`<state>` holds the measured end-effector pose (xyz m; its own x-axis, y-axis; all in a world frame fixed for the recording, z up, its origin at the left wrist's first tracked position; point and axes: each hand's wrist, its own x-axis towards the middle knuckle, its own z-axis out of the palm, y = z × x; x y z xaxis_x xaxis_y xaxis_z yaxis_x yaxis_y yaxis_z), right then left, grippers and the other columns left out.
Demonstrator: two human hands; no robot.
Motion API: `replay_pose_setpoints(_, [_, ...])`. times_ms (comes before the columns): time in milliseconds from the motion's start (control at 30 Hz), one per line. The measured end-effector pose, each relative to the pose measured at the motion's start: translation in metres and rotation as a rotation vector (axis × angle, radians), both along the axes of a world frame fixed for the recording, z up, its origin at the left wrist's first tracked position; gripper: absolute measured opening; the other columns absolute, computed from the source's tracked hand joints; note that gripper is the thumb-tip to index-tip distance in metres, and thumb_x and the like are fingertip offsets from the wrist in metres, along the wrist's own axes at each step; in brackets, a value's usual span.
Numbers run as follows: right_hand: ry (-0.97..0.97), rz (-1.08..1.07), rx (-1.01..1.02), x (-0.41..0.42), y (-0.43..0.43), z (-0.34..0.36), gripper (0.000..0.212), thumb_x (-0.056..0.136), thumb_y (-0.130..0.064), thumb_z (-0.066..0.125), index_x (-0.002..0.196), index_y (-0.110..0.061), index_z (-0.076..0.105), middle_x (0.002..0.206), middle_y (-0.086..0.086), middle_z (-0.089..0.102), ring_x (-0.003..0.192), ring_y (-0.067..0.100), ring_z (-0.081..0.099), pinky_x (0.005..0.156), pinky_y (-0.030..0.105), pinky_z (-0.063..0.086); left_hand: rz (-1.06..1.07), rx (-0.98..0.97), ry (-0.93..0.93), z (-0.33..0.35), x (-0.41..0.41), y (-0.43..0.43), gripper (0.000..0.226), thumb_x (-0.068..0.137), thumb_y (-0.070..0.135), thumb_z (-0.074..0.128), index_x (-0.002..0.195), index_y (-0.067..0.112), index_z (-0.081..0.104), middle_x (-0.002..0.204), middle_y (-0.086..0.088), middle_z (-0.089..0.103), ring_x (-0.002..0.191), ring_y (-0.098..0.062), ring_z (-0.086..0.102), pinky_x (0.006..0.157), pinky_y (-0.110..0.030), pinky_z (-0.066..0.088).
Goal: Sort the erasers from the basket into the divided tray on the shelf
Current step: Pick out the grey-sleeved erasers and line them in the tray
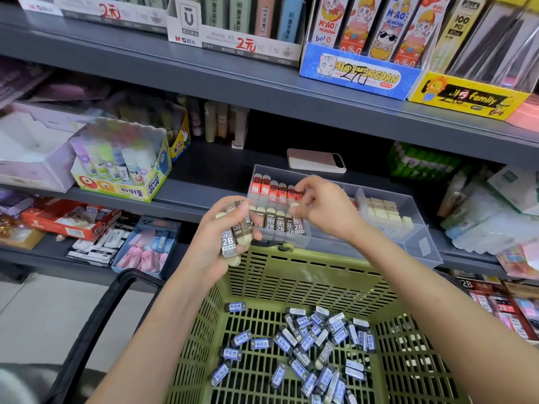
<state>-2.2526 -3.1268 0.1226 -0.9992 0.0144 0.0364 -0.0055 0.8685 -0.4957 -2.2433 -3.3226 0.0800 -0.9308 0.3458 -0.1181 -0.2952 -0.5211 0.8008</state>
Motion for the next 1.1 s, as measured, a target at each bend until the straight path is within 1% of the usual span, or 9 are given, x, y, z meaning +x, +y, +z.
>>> replay_pose_setpoints(133, [0.09,0.014,0.193,0.004,0.01,-0.012,0.018,0.08,-0.037,0.071,0.087,-0.02,0.068,0.086,-0.005,0.065,0.088,0.012,0.047,0.077,0.028,0.041,0.031,0.055,-0.056,0.001,-0.001,0.001,0.018,0.075,0.021,0.064,0.083,0.011,0.052,0.072,-0.013,0.068,0.051,-0.021,0.062,0.033,-0.016,0.037])
replay_pose_setpoints(300, [0.142,0.087,0.525,0.004,0.012,-0.014,0.023,0.087,-0.04,0.058,0.092,-0.025,0.074,0.085,-0.005,0.043,0.092,0.017,0.038,0.073,0.03,0.038,0.03,0.088,-0.077,0.003,0.0,0.0,0.022,0.077,0.025,0.061,0.087,0.007,0.053,0.073,-0.011,0.07,0.054,-0.019,0.064,0.032,-0.017,0.037])
replay_pose_setpoints(367, [0.146,0.087,0.623,0.003,0.006,-0.012,0.025,0.088,-0.039,0.054,0.098,-0.026,0.073,0.087,-0.002,0.045,0.095,0.02,0.041,0.071,0.029,0.037,0.028,0.104,-0.091,0.003,-0.001,0.0,0.025,0.077,0.026,0.06,0.09,0.005,0.055,0.074,-0.011,0.07,0.054,-0.019,0.065,0.032,-0.016,0.037])
replay_pose_setpoints(433, [0.251,0.063,0.512,0.005,-0.004,-0.01,0.025,0.09,-0.038,0.055,0.102,-0.025,0.072,0.091,-0.001,0.054,0.094,0.021,0.044,0.07,0.028,0.035,0.022,0.115,-0.103,0.004,-0.001,0.0,0.026,0.077,0.026,0.059,0.091,0.004,0.056,0.074,-0.012,0.07,0.054,-0.019,0.064,0.032,-0.016,0.037])
replay_pose_setpoints(567, [0.167,0.191,-0.185,0.014,-0.036,0.002,0.029,0.088,-0.037,0.06,0.114,-0.024,0.066,0.088,-0.01,0.057,0.089,0.017,0.051,0.078,0.027,0.037,-0.021,0.134,-0.1,0.005,-0.001,0.0,0.023,0.079,0.026,0.058,0.086,0.006,0.067,0.075,-0.011,0.07,0.054,-0.018,0.064,0.031,-0.015,0.037])
replay_pose_setpoints(633, [0.106,0.275,-0.216,0.016,-0.047,0.005,0.031,0.087,-0.034,0.063,0.116,-0.024,0.064,0.091,-0.008,0.059,0.092,0.015,0.053,0.081,0.028,0.04,-0.051,0.142,-0.097,0.005,0.001,0.0,0.025,0.08,0.027,0.058,0.092,0.005,0.064,0.073,-0.009,0.068,0.054,-0.018,0.063,0.032,-0.015,0.037])
replay_pose_setpoints(733, [0.05,0.269,-0.392,0.016,-0.052,0.01,0.017,0.082,-0.022,0.071,0.094,-0.029,0.062,0.085,-0.011,0.056,0.078,-0.001,0.05,0.072,0.018,0.04,-0.048,0.156,-0.111,0.005,0.001,-0.001,0.028,0.081,0.027,0.057,0.093,0.002,0.056,0.07,-0.008,0.066,0.055,-0.018,0.063,0.032,-0.015,0.037])
replay_pose_setpoints(867, [0.057,0.108,-0.817,0.017,-0.05,0.013,0.023,0.084,-0.005,0.065,0.078,-0.019,0.047,0.075,-0.002,0.053,0.059,0.012,0.052,0.062,0.026,0.044,0.027,0.176,-0.183,0.005,-0.003,-0.004,0.024,0.075,0.027,0.06,0.082,0.004,0.053,0.074,-0.015,0.068,0.052,-0.018,0.062,0.031,-0.015,0.037])
replay_pose_setpoints(1100, [-0.076,0.17,-0.473,0.017,-0.047,0.01,0.043,0.071,0.006,0.066,0.099,-0.025,0.056,0.077,-0.005,0.056,0.065,0.009,0.051,0.066,0.023,0.044,0.085,0.072,-0.117,0.004,-0.004,-0.003,0.026,0.075,0.028,0.062,0.08,0.005,0.051,0.071,-0.012,0.066,0.05,-0.014,0.059,0.034,-0.015,0.038])
